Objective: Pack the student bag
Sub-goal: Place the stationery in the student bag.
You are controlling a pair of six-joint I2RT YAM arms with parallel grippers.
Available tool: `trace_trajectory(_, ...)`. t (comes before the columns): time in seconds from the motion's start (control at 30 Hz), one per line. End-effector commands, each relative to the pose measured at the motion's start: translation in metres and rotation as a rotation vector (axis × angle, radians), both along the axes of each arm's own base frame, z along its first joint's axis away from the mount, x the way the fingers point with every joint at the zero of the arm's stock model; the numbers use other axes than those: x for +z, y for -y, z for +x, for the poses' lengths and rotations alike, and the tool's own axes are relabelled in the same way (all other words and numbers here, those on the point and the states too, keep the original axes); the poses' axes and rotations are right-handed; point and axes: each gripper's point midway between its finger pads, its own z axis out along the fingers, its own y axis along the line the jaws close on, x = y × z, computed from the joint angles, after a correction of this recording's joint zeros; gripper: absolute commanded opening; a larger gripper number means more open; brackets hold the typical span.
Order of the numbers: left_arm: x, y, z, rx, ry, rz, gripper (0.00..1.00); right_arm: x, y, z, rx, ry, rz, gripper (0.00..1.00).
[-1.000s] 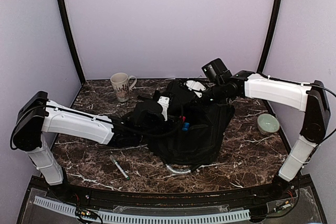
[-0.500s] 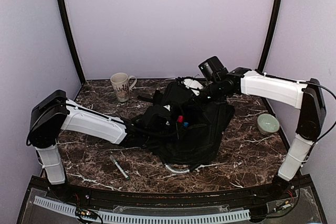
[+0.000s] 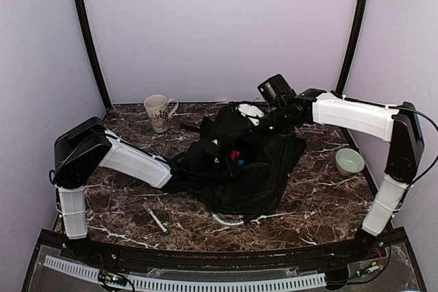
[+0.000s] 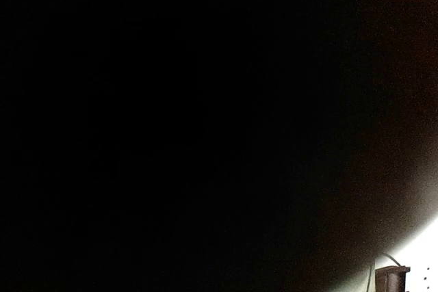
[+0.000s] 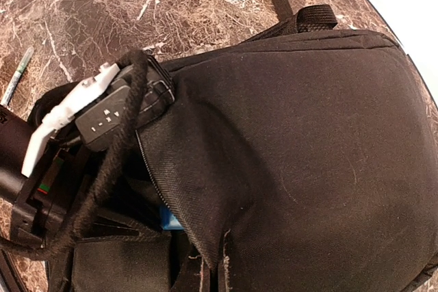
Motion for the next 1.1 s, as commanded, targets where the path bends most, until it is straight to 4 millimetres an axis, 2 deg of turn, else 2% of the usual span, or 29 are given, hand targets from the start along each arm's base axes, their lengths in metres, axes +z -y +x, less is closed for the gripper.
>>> trace_trajectory(0.0, -0.016, -0.002, 0.012, 0.027, -0.03, 0.029, 0.06, 0.038, -0.022, 0.001, 0.044, 0.056, 0.127, 0.0)
trace_trajectory(0.17, -0.018, -0.002, 0.029, 0.066, 0.007, 0.08, 0.07, 0.041, -0.021, -0.001, 0.047, 0.058, 0.133, 0.0)
trace_trajectory(0.3, -0.009, 0.005, 0.036, 0.046, 0.057, 0.09, 0.08, 0.04, -0.02, 0.0, 0.042, 0.065, 0.126, 0.0)
trace_trajectory(0.37, -0.005, 0.006, 0.032, 0.017, 0.06, 0.094, 0.08, 0.041, -0.019, 0.0, 0.04, 0.068, 0.126, 0.0)
trace_trajectory(0.5, 0.003, -0.002, 0.01, -0.034, 0.063, 0.112, 0.09, 0.043, -0.019, 0.001, 0.038, 0.075, 0.129, 0.0)
trace_trajectory(0.63, 0.017, -0.017, -0.01, -0.039, 0.109, 0.18, 0.09, 0.039, -0.019, 0.002, 0.036, 0.075, 0.118, 0.0)
trace_trajectory(0.7, 0.023, -0.025, -0.014, -0.024, 0.146, 0.219, 0.1, 0.035, -0.018, 0.003, 0.034, 0.075, 0.11, 0.0)
trace_trajectory(0.77, 0.022, -0.031, -0.016, -0.016, 0.146, 0.267, 0.1, 0.032, -0.017, 0.003, 0.032, 0.073, 0.103, 0.0)
trace_trajectory(0.9, 0.007, -0.04, -0.017, -0.011, 0.122, 0.345, 0.1, 0.033, -0.018, 0.003, 0.035, 0.073, 0.107, 0.0)
trace_trajectory(1.07, -0.012, -0.034, -0.014, -0.024, 0.082, 0.408, 0.08, 0.035, -0.02, 0.002, 0.042, 0.066, 0.116, 0.0)
